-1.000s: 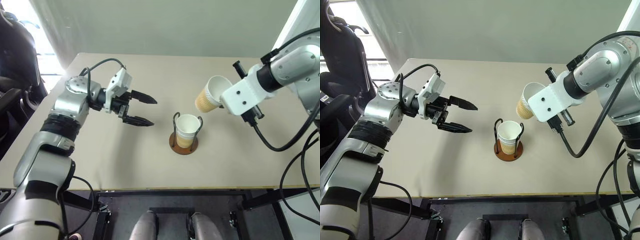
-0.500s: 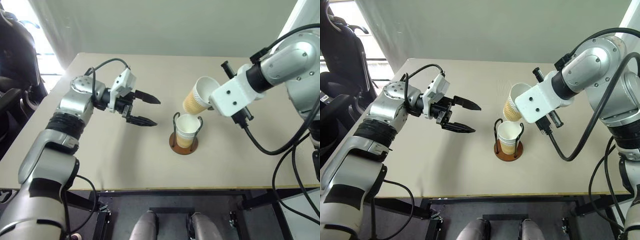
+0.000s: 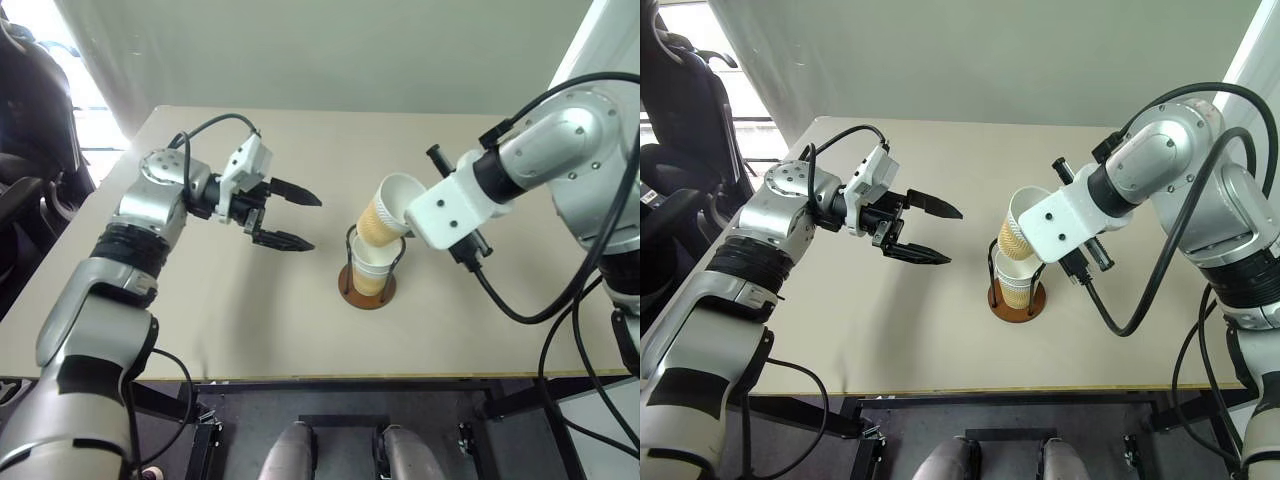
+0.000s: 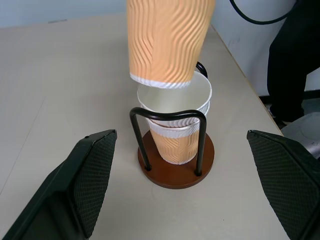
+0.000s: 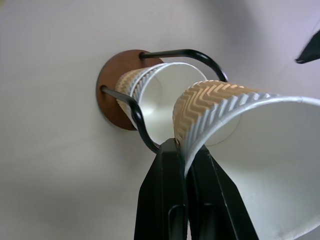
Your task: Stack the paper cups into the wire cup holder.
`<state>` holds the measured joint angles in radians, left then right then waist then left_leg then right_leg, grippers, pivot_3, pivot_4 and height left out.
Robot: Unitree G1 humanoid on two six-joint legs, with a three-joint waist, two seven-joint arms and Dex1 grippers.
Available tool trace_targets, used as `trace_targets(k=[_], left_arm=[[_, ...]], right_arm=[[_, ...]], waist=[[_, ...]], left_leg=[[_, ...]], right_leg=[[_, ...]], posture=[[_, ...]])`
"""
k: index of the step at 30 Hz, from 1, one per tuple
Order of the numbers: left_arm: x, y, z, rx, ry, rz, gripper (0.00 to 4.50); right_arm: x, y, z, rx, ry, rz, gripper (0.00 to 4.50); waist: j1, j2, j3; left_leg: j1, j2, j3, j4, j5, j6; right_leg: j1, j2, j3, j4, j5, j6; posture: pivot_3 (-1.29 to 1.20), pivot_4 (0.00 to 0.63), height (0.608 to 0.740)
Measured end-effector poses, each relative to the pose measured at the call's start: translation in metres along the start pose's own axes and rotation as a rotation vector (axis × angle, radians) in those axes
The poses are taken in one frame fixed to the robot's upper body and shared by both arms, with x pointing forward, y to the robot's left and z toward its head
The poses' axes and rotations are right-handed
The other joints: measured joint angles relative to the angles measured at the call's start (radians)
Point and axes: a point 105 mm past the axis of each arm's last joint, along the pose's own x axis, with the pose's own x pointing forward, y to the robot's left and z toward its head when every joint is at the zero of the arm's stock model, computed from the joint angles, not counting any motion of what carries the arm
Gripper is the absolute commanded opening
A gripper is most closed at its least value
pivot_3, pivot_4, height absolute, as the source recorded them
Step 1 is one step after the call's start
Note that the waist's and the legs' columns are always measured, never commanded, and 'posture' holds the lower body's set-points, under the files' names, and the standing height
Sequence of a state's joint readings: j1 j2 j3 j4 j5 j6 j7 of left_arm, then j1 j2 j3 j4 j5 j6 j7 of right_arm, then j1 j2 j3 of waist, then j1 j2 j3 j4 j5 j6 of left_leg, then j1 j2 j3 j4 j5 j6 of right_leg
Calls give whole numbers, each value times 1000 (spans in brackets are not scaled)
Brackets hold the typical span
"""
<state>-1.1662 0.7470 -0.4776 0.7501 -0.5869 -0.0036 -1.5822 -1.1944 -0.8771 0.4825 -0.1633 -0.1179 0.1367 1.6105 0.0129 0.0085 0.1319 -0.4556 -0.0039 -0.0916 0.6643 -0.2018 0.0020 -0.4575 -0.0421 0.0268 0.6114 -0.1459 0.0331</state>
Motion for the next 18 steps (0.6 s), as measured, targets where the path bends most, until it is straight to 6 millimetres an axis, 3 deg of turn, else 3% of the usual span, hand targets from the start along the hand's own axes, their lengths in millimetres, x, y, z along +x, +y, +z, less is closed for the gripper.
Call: trace_targets(k=[18], left_arm=[[-22,-3,11,34,33,24,4500]], right_arm=[[5,1,3,-21,-16,8,30]], waist=[[-1,0,0]], left_leg=[[0,0,0,0,0,0]], right_leg=[[0,0,0,0,0,-1]], posture=[[0,150,740]])
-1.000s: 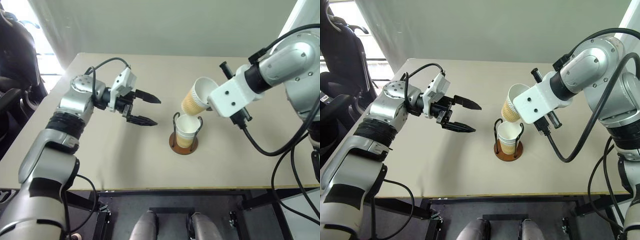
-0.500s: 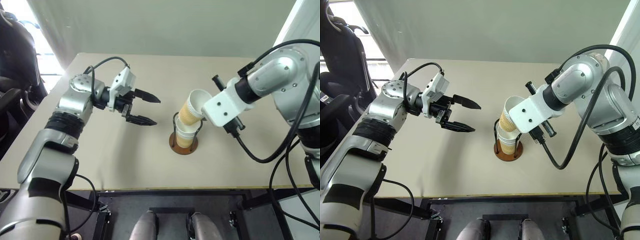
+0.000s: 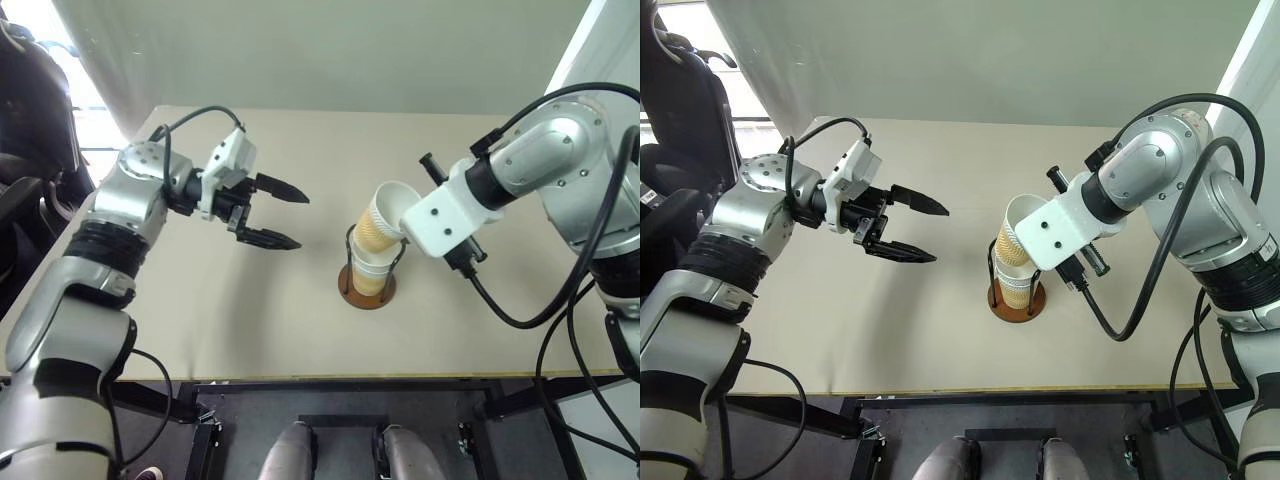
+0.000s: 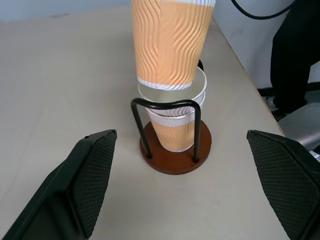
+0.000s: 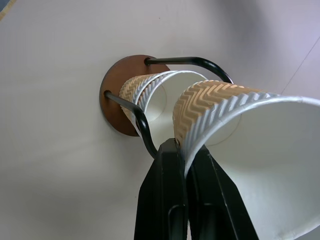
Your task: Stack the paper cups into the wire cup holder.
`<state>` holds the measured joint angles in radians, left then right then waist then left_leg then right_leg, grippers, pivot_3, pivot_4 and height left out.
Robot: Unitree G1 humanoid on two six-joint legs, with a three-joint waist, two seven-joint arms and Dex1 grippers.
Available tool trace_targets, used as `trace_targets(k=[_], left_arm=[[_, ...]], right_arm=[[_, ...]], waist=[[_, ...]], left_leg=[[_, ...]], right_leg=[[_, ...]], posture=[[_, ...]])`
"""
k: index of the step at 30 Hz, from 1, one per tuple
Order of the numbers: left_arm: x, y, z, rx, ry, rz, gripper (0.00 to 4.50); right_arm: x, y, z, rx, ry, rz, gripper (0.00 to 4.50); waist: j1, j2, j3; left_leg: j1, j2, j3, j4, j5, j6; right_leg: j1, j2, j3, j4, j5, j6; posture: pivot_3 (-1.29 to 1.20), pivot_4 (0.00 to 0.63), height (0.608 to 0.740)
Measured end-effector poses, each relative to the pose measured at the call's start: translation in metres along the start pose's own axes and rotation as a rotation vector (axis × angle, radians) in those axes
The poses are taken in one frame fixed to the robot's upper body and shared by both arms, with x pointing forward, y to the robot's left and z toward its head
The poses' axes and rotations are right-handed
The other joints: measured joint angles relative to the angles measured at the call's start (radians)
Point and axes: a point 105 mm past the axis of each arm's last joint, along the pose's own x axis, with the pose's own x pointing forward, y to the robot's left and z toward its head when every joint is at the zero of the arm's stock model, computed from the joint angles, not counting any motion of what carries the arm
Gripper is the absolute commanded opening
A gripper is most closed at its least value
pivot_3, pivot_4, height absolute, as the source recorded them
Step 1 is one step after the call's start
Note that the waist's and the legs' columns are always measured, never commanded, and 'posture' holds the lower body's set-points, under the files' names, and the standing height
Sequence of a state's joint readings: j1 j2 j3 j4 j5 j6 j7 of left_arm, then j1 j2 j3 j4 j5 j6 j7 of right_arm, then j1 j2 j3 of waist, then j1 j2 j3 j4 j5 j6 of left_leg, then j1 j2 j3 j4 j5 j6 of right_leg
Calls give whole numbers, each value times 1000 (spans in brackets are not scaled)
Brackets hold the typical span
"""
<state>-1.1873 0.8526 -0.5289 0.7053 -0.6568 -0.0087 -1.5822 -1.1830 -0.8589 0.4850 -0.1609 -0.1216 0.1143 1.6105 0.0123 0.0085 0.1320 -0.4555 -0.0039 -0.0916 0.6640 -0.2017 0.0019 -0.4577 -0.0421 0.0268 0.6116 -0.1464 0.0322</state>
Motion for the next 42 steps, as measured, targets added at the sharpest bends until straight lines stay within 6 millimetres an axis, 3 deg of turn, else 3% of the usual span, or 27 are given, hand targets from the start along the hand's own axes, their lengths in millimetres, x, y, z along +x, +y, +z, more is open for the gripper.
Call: trace_targets(k=[14,40,42], left_arm=[[-9,4,31,85,-15,0,4500],[-9,1,34,98,-15,-20,4500],[-9,1,34,100,-15,-20,4500]], right_arm=[[7,5,-2,-16,-8,23,30],[7,19,-13,-46,34,85,30],[7,19,-12,-43,31,85,399]], waist=[[-1,0,0],[-1,0,0],[-1,0,0]], left_leg=[[0,0,0,0,0,0],[-1,0,0,0,0,0],[-1,0,0,0,0,0]], right_leg=[[0,0,0,0,0,0],[0,0,0,0,0,-1],[0,0,0,0,0,-1]], posture=[[0,150,740],[0,150,740],[0,150,740]])
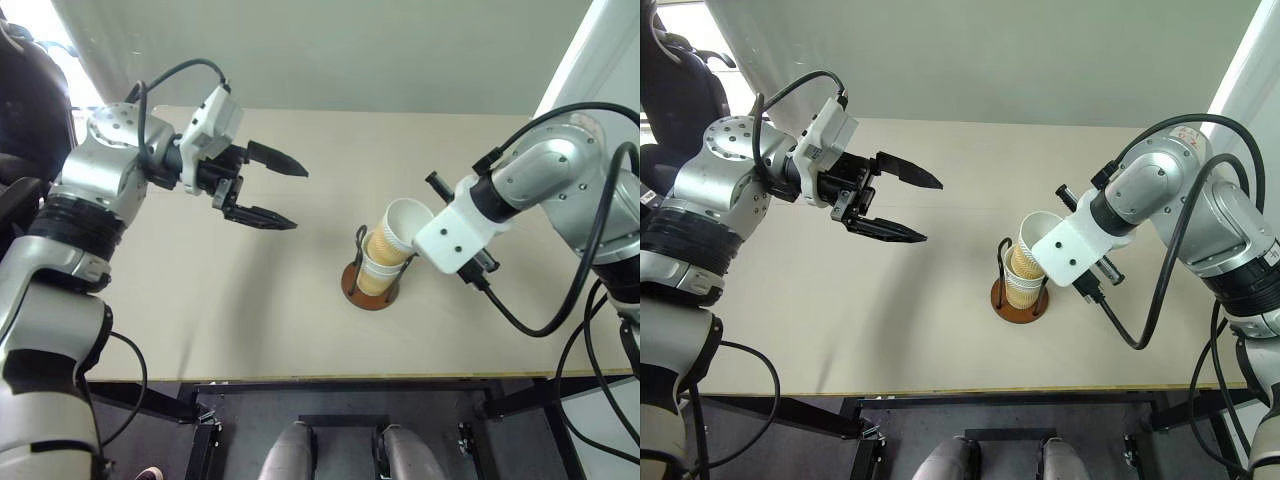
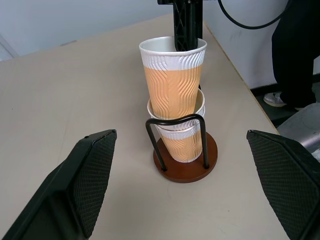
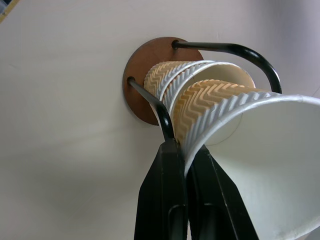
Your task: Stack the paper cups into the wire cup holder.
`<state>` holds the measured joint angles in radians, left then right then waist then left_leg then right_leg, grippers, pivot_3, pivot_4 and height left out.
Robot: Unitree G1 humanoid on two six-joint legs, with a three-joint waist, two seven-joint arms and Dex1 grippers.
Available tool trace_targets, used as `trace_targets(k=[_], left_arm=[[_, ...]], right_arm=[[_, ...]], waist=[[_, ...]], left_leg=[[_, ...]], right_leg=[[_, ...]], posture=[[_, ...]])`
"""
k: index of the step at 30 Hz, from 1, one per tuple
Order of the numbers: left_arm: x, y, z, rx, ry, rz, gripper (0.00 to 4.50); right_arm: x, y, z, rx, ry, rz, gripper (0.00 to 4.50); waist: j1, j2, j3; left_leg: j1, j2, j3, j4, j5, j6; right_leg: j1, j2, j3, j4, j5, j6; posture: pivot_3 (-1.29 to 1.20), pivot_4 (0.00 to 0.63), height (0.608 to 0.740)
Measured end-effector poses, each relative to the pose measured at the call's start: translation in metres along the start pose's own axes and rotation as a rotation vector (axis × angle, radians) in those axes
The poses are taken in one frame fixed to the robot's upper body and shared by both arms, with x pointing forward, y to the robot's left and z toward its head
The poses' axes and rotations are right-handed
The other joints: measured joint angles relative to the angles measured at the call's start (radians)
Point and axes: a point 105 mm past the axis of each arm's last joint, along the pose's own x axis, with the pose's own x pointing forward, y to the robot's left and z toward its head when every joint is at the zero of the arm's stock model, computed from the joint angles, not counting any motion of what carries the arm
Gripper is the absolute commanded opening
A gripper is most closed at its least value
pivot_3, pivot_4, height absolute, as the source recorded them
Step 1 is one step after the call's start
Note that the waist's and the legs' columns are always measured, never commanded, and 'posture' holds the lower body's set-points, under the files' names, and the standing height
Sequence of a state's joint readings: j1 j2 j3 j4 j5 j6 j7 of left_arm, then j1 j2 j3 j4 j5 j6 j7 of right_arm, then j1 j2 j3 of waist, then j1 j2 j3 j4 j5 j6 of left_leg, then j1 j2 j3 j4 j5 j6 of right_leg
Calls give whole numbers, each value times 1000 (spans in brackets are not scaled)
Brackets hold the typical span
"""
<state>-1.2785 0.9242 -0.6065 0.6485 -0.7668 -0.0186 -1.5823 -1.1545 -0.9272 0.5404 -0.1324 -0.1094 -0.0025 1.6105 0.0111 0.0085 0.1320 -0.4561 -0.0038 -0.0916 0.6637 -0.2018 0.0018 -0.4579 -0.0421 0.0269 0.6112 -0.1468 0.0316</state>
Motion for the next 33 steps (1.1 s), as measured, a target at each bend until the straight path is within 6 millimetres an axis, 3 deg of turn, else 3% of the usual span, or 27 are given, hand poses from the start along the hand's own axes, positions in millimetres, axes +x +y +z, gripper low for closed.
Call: trace_targets(k=[5,12,18,27,33], left_arm=[[0,0,0,2,1,0,4500],[1,0,0,2,-7,-2,4500],[1,-1,-1,-4,-12,-3,4500],[2,-1,-1,-5,-15,-6,4500],[-3,9,-10,-78,-58,69,4500]], right_arm=[[4,-6,8,26,-44,-9,1894],[4,-19,15,43,-78,-42,1894],[-12,-32,5,70,-51,-96,1894],[-16,-32,2,102,-53,-105,1894],[-37,-31,-12,326,-138,-223,1894]], waist=[[-1,0,0],[-1,0,0],[-1,0,0],[-1,0,0],[2,0,0]], left_leg=[[0,0,0,0,0,0],[0,0,0,0,0,0],[0,0,0,-1,0,0],[0,0,0,-1,-1,-1],[0,0,0,0,0,-1]], right_leg=[[0,0,0,0,0,0],[0,0,0,0,0,-1],[-1,0,0,0,-1,-2],[-1,0,0,0,-1,-2],[0,0,0,0,-2,-2]], posture=[[0,150,740],[0,150,740],[0,150,740],[0,150,740],[0,150,740]])
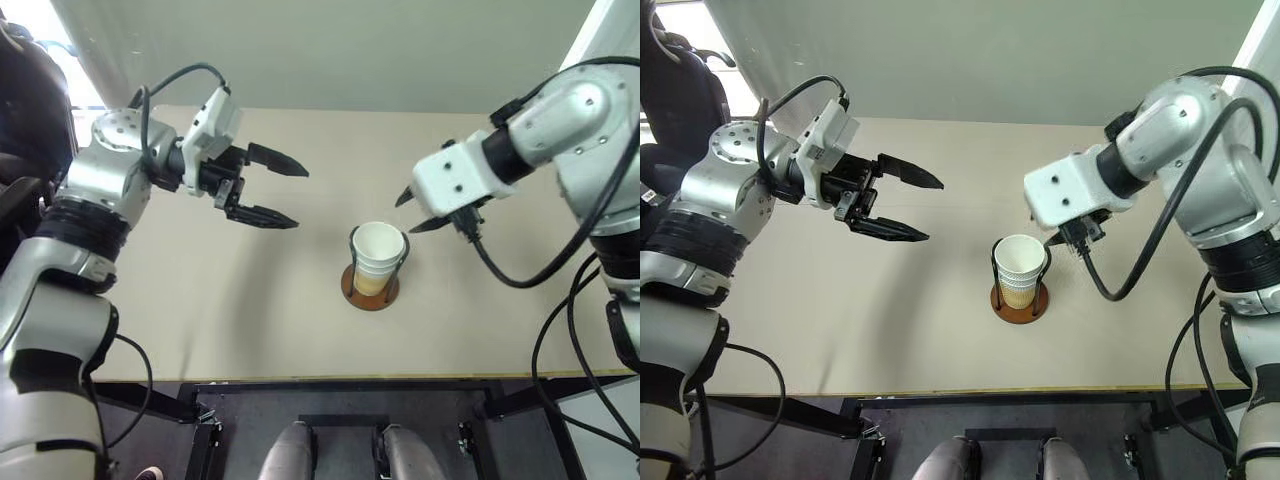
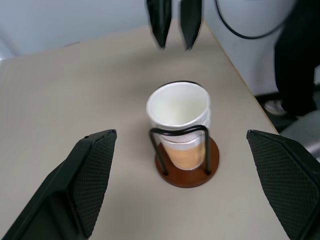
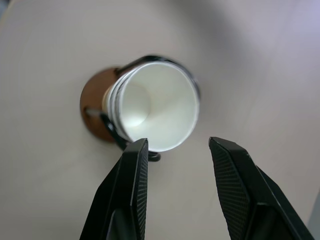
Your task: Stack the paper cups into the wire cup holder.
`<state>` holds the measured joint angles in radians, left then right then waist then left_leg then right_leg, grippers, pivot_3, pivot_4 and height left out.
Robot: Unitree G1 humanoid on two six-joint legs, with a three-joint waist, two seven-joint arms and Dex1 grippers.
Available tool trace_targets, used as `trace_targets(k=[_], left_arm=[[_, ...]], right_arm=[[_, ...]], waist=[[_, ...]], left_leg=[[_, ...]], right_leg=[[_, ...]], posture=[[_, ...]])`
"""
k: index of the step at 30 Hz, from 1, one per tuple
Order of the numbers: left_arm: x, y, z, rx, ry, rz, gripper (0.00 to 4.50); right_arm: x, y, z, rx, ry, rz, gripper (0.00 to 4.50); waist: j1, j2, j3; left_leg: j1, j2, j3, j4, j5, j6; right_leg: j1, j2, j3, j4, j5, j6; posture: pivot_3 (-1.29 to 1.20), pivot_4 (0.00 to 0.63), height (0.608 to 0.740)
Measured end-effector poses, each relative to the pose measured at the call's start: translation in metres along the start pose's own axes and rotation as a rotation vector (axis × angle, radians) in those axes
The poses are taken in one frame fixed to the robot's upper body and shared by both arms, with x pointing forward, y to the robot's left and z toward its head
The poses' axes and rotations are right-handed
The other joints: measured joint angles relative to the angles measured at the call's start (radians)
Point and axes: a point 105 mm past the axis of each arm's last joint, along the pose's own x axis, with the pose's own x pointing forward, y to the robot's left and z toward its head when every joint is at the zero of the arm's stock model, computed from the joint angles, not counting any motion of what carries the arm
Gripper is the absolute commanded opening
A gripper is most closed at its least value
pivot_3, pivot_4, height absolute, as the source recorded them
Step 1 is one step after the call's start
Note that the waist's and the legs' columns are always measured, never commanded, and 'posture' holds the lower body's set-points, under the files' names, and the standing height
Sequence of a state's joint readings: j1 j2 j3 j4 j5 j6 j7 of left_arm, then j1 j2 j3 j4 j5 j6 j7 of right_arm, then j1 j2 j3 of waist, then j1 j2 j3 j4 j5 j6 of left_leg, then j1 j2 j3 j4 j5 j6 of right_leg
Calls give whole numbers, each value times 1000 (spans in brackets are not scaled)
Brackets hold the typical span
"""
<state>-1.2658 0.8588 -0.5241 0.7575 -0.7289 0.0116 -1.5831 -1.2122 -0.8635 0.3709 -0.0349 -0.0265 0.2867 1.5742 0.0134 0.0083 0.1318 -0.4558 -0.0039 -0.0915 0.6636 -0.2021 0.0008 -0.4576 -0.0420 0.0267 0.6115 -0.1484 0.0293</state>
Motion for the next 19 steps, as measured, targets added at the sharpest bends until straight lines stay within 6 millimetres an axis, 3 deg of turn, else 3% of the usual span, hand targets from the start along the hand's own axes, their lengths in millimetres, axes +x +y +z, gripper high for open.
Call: trace_targets(k=[5,10,14,19], left_arm=[[-20,16,-19,-150,-60,188,4500],[-24,22,-38,-229,-82,312,4500],[-25,22,-59,-291,-87,394,4500],[-21,36,-59,-267,-110,518,4500]], right_arm=[[-14,1,-56,368,-26,-205,1894],[-28,-11,-99,582,-42,-503,1894],[-18,3,-145,773,-10,-652,1894],[-9,5,-173,879,6,-800,1894]], waist=[[-1,0,0],[-1,0,0],[0,0,0],[2,0,0]], left_leg=[[1,0,1,0,0,0],[2,1,1,-1,1,-1],[1,1,1,1,1,0],[1,0,1,1,3,1]], right_leg=[[0,-1,1,1,0,0],[0,0,0,2,1,3],[-1,0,0,1,6,10],[0,0,1,0,9,10]], posture=[[0,150,740],[0,150,740],[0,150,740],[0,150,740]])
